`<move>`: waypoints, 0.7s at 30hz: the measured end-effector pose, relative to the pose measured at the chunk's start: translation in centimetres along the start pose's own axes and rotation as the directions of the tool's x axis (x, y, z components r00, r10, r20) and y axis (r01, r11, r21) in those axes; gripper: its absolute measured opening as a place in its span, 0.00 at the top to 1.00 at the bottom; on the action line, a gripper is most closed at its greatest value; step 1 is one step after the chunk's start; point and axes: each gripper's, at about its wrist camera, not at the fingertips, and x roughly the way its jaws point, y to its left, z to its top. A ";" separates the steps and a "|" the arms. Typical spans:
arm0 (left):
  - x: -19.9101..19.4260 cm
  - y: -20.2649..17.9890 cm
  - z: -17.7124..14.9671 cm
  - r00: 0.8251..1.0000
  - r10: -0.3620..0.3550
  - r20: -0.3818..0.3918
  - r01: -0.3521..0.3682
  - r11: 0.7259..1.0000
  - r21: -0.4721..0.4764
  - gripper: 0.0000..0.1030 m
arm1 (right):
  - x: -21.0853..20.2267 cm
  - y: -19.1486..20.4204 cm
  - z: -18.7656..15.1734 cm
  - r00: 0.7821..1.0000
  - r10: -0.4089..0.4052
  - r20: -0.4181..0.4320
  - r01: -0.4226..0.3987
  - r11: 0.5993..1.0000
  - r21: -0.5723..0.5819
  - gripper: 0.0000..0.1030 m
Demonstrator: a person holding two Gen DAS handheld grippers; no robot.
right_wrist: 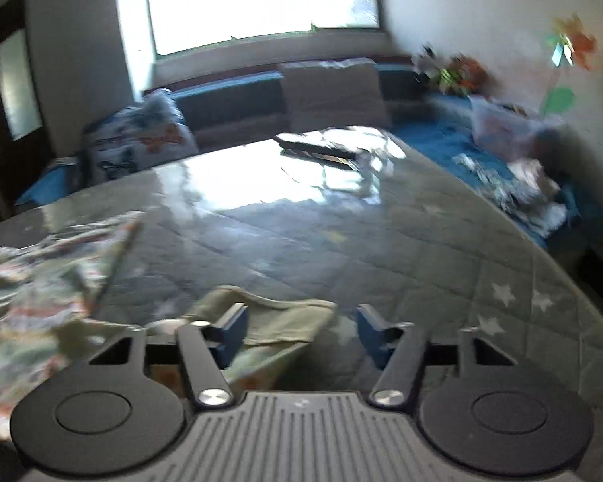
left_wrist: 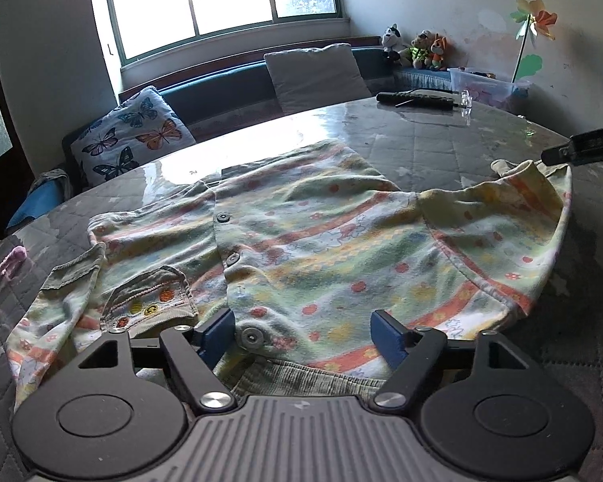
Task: Fold clothes
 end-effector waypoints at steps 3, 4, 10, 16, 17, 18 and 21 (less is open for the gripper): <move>-0.1 -0.2 0.0 1.000 -0.001 -0.002 0.001 1.000 0.002 0.19 | 1.3 -0.8 -0.4 0.999 0.011 -0.034 -0.009 0.999 0.043 0.73; -0.1 -0.3 0.0 1.000 -0.001 -0.002 0.001 1.000 0.003 0.17 | 1.0 -0.8 -0.6 1.000 0.005 -0.023 -0.004 0.999 0.047 0.76; 0.0 -0.4 0.0 1.000 0.001 -0.004 -0.001 1.000 0.002 0.13 | -1.3 -0.9 -1.7 0.997 -0.062 0.053 0.059 0.997 0.052 0.92; -0.2 -0.6 -0.1 1.000 0.001 -0.001 -0.001 1.000 0.005 0.12 | -3.8 -1.3 -4.1 0.978 -0.195 0.072 0.190 0.980 0.064 0.81; -0.2 -0.6 -0.1 1.000 0.001 0.000 -0.001 1.000 0.007 0.12 | -4.0 -1.2 -4.1 0.976 -0.200 0.083 0.196 0.979 0.056 0.80; -0.3 -0.6 -0.1 1.000 0.002 0.002 -0.002 1.000 0.008 0.12 | -4.4 -1.0 -3.9 0.977 -0.188 0.102 0.184 0.982 0.046 0.80; -0.6 -0.6 -0.2 1.000 0.000 0.007 0.000 1.000 0.000 0.12 | -4.3 0.4 -3.1 0.991 -0.080 0.106 0.081 0.997 -0.012 0.72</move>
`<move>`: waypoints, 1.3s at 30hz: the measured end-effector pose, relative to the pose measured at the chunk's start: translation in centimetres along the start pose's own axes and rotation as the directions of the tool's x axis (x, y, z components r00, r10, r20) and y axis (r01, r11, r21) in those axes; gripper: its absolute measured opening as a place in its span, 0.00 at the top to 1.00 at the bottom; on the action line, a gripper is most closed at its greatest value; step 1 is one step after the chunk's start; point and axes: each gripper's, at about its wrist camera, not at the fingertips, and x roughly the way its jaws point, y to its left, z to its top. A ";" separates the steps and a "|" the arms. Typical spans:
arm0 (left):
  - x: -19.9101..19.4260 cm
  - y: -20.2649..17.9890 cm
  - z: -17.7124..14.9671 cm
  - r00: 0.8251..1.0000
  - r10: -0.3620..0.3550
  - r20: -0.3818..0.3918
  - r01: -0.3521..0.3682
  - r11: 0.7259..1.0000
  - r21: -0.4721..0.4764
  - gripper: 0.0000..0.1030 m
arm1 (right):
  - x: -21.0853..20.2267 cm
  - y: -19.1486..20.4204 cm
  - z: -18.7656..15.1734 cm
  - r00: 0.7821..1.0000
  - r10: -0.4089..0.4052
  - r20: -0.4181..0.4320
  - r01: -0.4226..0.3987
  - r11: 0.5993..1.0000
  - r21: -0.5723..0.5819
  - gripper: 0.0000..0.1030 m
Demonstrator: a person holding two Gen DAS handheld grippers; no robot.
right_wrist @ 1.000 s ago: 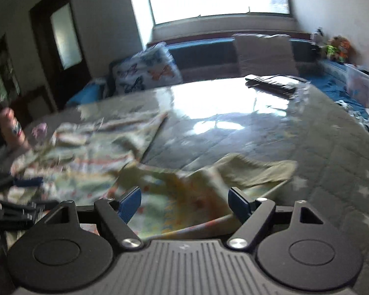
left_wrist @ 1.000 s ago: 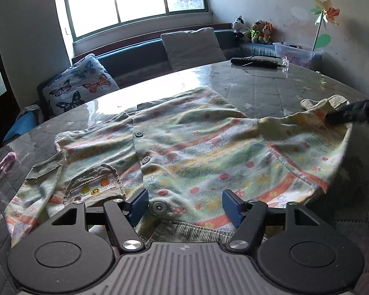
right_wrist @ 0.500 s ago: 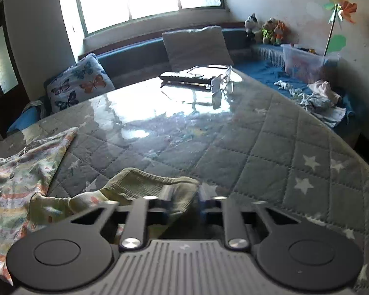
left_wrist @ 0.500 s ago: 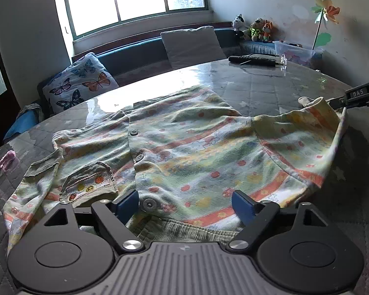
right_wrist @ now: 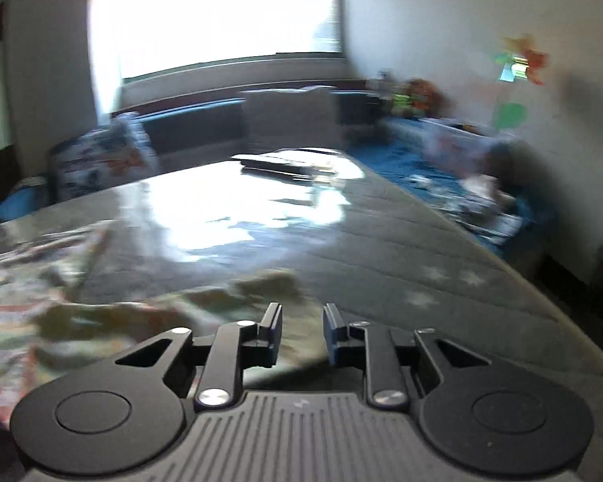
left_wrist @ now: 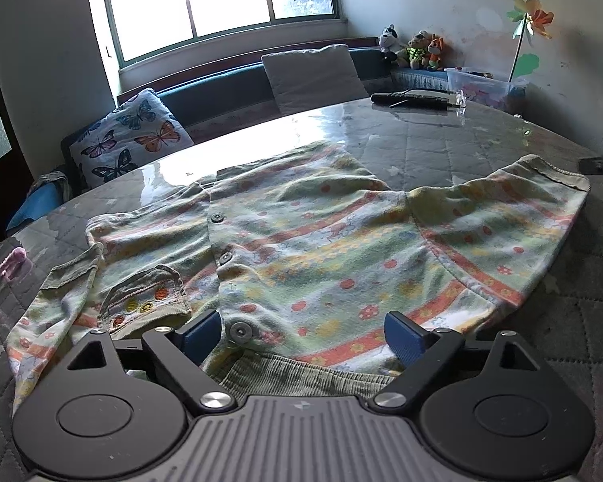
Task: Fold clothes
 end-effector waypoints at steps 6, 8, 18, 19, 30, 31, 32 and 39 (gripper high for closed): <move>-1.0 1.0 0.2 1.000 -0.001 0.005 0.001 0.999 -0.038 0.12 | 3.2 3.3 0.3 0.990 0.116 -0.082 -0.122 0.991 -0.060 0.54; -1.6 2.0 0.4 1.000 0.006 0.015 -0.005 0.999 -0.051 0.12 | 4.2 3.8 0.2 0.988 0.109 -0.104 -0.116 0.991 -0.063 0.49; 1.4 11.5 2.9 0.970 0.240 -0.032 -0.242 0.954 -0.177 0.19 | 4.7 5.3 -0.4 0.988 0.124 -0.093 -0.131 0.988 -0.077 0.23; 2.3 12.5 3.1 0.961 0.271 -0.051 -0.276 0.943 -0.186 0.22 | 4.7 5.3 -0.4 0.987 0.127 -0.094 -0.134 0.988 -0.076 0.22; 7.7 16.7 2.8 0.917 0.358 -0.179 -0.389 0.902 -0.186 0.47 | 4.7 5.4 -0.4 0.986 0.133 -0.102 -0.142 0.986 -0.086 0.16; 7.7 17.0 2.7 0.914 0.364 -0.178 -0.396 0.897 -0.197 0.59 | 4.7 5.4 -0.4 0.986 0.134 -0.102 -0.142 0.986 -0.085 0.16; 7.6 17.3 2.6 0.912 0.371 -0.178 -0.403 0.891 -0.208 0.66 | 4.7 5.3 -0.4 0.986 0.134 -0.101 -0.143 0.986 -0.084 0.16; 3.0 21.4 0.9 0.891 0.431 -0.141 -0.452 0.815 -0.362 0.95 | 4.8 5.5 -0.5 0.986 0.129 -0.102 -0.138 0.986 -0.089 0.16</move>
